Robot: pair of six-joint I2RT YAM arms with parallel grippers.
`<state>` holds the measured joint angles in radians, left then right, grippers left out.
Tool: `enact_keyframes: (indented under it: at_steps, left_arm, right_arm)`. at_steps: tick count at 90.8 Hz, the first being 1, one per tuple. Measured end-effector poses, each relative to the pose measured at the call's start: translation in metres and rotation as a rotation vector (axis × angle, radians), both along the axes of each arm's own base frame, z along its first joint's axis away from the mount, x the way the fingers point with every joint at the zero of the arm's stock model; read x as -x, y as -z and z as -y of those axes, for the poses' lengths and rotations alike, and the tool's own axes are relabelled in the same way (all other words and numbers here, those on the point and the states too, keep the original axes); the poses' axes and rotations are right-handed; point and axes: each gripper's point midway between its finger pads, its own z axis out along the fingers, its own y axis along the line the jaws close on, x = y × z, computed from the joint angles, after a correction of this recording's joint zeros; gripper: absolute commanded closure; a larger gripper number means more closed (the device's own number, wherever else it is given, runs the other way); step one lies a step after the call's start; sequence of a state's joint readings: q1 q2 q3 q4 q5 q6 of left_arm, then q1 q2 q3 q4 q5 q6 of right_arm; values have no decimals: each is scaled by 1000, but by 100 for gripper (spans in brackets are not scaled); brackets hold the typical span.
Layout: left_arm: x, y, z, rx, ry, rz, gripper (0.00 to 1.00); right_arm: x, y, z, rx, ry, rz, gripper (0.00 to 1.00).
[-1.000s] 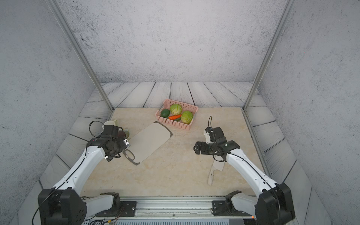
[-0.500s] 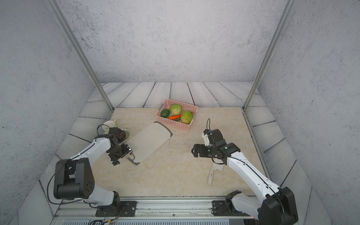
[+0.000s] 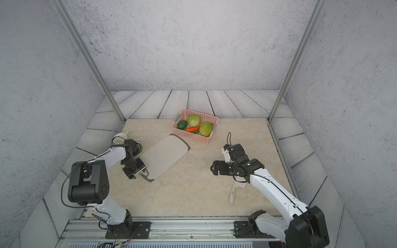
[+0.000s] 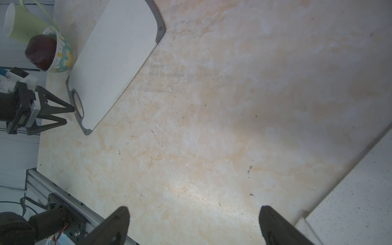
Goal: Align the knife with the edge of the cutting board
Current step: Adjust the work surface at the center of the board.
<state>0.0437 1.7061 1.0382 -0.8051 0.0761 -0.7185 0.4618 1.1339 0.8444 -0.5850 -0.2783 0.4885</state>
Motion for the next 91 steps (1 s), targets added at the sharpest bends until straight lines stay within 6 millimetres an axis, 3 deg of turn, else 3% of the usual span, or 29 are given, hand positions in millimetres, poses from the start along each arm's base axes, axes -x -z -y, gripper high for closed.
enact_keyframes:
  at_steps: [33, 53, 78, 91]
  left_arm:
    - [-14, 13, 0, 4, 22, -45, 62]
    - [-15, 14, 3, 2, 43, -49, 79]
    - [-14, 14, 4, -34, 52, -52, 83]
    - [-12, 13, 5, -80, 65, -38, 90]
  right_arm:
    - [2, 4, -3, -8, -3, -9, 1]
    - [1, 7, -7, -8, -10, -15, 1]
    - [1, 9, -13, -14, -22, -16, 1]
    - [-1, 9, -15, -21, -17, -13, 1]
